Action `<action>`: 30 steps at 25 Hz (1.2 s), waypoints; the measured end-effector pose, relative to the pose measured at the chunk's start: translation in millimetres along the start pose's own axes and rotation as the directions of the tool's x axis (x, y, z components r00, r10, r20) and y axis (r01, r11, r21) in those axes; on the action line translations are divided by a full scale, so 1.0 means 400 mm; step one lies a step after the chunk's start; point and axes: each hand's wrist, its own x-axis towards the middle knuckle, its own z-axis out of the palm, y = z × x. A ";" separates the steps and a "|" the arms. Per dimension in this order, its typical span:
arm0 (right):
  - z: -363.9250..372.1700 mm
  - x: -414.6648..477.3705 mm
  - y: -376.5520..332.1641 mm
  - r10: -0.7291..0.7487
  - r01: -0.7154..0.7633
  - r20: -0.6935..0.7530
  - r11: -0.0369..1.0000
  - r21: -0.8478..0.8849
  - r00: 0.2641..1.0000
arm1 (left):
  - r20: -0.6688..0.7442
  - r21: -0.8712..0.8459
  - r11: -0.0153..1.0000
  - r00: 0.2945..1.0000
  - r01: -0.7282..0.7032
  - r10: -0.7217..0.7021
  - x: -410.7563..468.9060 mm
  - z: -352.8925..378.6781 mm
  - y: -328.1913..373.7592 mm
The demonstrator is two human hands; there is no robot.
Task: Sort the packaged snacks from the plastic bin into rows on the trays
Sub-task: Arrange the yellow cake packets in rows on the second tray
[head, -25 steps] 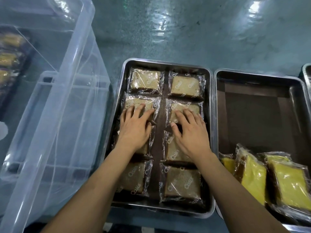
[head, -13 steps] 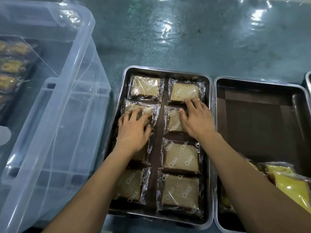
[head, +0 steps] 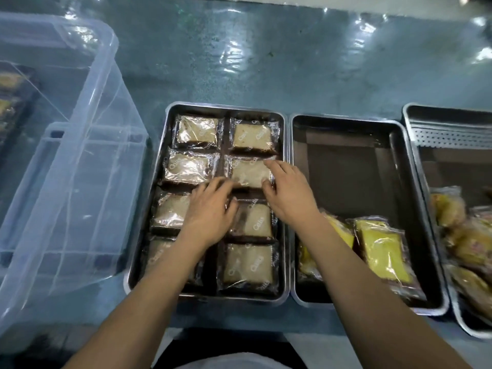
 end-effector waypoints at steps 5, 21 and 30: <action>-0.054 -0.146 0.016 0.046 -0.042 -0.107 0.998 0.043 0.993 | 0.025 -0.090 0.989 0.992 -0.119 0.122 -0.069 0.011 0.083; -0.081 -0.514 0.120 0.348 -0.363 -0.295 0.932 0.006 0.890 | 0.154 -0.051 0.816 0.803 -0.575 0.575 -0.238 0.100 0.244; -0.059 -0.489 0.190 0.166 -0.175 -0.112 0.982 -0.071 0.980 | 0.267 0.171 0.803 0.811 -0.571 0.520 -0.222 0.200 0.306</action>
